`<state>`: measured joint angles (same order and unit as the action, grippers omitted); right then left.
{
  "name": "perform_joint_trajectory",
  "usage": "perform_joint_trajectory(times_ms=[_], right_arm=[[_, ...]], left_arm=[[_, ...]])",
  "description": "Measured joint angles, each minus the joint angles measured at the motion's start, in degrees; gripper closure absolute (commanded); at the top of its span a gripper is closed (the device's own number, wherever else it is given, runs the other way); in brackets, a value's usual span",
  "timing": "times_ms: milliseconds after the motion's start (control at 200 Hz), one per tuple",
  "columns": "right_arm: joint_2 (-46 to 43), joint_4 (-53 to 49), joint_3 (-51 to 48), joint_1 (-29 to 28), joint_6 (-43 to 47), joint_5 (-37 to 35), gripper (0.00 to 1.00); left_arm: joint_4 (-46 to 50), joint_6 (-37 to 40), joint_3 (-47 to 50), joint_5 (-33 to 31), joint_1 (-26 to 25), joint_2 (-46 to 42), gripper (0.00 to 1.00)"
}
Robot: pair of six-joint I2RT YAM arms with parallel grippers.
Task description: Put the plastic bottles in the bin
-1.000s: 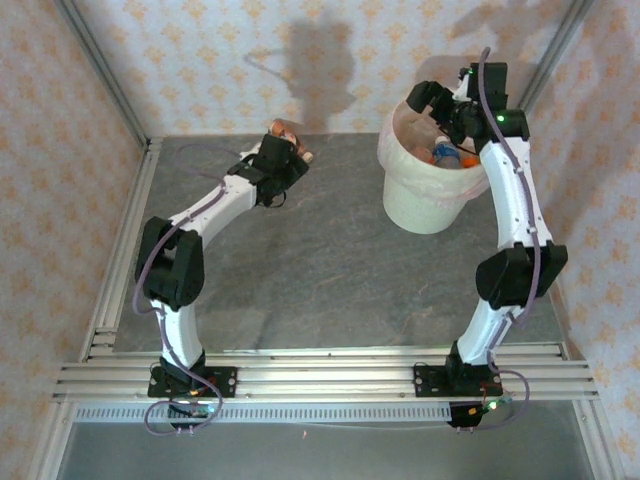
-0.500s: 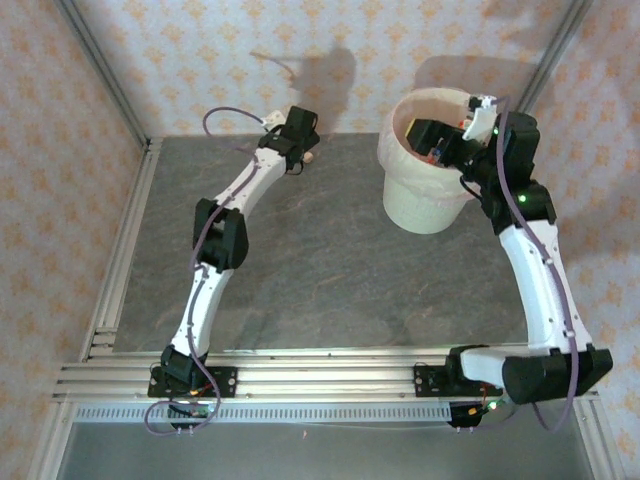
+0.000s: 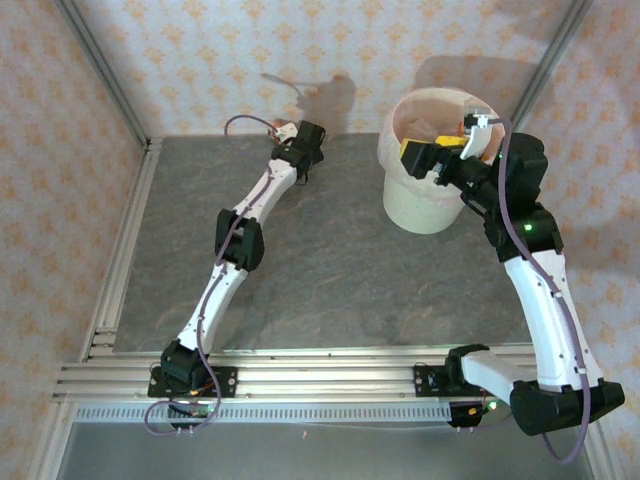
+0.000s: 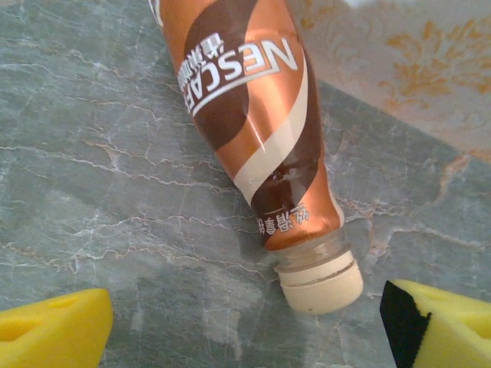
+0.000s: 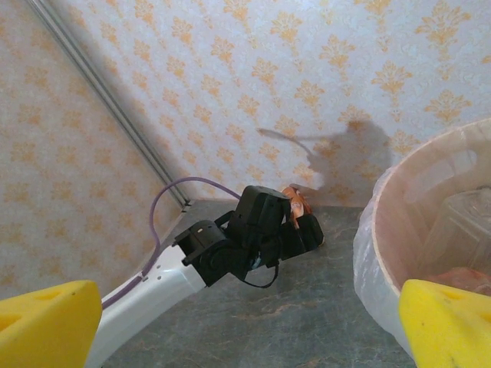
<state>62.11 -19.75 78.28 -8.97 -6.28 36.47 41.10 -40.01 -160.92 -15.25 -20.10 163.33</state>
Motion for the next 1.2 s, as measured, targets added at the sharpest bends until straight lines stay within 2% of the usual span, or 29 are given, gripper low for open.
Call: perform_joint_trajectory(times_ms=[380,716,816,981,1201], right_arm=[[2.5,-0.3,1.0,-0.2,0.9,-0.5,0.01],[6.1,-0.3,2.1,-1.4,1.1,0.3,0.01],[8.2,-0.3,2.1,-4.4,3.3,0.9,0.01],[14.4,1.9,2.1,-14.9,7.9,-0.8,0.01],[25.7,14.6,-1.6,-22.8,1.7,-8.8,0.01]], left_arm=[[-6.1,3.4,-2.1,4.4,1.4,4.6,0.2],[-7.9,2.4,-2.2,7.8,3.8,5.0,0.44],[-7.5,2.4,-2.1,8.3,4.2,5.0,0.44],[-7.5,2.6,2.2,8.5,4.4,2.5,0.43],[-4.5,2.4,10.0,8.9,5.9,-2.9,0.44]])
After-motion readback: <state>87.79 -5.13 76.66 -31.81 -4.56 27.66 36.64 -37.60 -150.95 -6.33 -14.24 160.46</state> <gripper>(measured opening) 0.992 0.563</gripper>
